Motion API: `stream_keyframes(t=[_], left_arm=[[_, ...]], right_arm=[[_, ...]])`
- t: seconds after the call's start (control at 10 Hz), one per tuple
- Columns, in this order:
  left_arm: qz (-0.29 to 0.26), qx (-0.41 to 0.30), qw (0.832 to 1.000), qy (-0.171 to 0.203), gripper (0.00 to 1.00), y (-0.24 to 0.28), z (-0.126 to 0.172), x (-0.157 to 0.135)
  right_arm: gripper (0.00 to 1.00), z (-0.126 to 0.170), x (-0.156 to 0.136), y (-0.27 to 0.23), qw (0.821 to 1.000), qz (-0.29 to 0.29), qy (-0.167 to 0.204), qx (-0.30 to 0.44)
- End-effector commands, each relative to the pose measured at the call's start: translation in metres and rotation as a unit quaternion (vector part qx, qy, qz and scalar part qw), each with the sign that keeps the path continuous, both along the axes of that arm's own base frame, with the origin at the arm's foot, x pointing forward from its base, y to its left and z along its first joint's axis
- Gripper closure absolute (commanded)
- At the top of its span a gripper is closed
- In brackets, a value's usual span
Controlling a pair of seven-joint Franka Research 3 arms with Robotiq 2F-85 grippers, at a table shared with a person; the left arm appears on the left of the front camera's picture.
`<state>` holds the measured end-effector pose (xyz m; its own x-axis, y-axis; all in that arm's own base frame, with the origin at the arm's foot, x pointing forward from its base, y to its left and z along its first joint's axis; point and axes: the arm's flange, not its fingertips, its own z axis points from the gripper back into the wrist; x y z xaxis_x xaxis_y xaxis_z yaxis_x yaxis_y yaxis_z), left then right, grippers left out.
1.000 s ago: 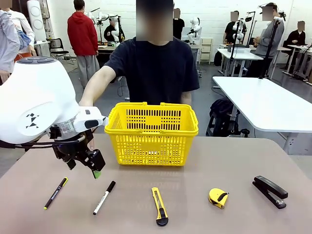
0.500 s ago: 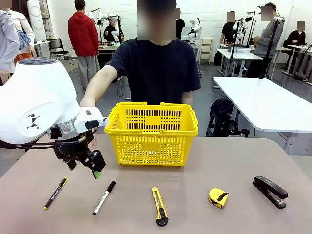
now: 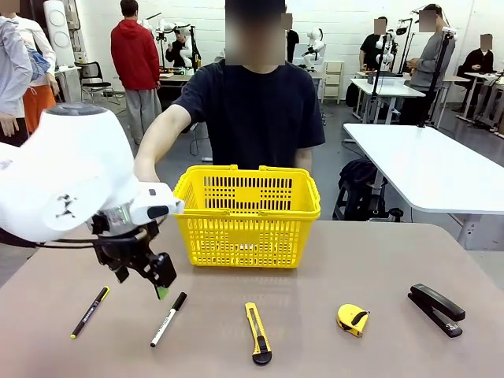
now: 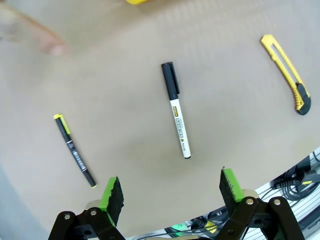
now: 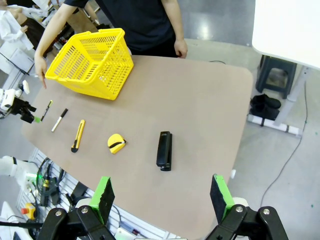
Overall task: Place the items the person wants into the basket.
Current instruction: Pick up the item the person points to and place it in the Market Basket.
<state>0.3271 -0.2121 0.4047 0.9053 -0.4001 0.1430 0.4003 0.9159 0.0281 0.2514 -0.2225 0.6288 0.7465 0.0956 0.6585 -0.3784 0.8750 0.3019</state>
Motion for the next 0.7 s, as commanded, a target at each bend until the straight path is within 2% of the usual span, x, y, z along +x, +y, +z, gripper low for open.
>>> stream_keyframes(t=[0.0,0.3,0.6], left_arm=[[-0.004,0.026,1.0,-0.001,0.0,-0.014,-0.037,-0.006],[0.002,0.023,0.999,0.025,0.0,-0.013,-0.069,-0.01],[0.015,-0.001,1.0,0.024,0.0,-0.015,-0.085,-0.012]], right_arm=[[0.0,-0.001,0.0,0.0,1.0,0.007,-0.002,0.0],[0.0,-0.001,0.0,0.0,1.0,0.007,-0.002,0.0],[0.0,-0.001,0.0,0.0,1.0,0.007,-0.002,0.0]])
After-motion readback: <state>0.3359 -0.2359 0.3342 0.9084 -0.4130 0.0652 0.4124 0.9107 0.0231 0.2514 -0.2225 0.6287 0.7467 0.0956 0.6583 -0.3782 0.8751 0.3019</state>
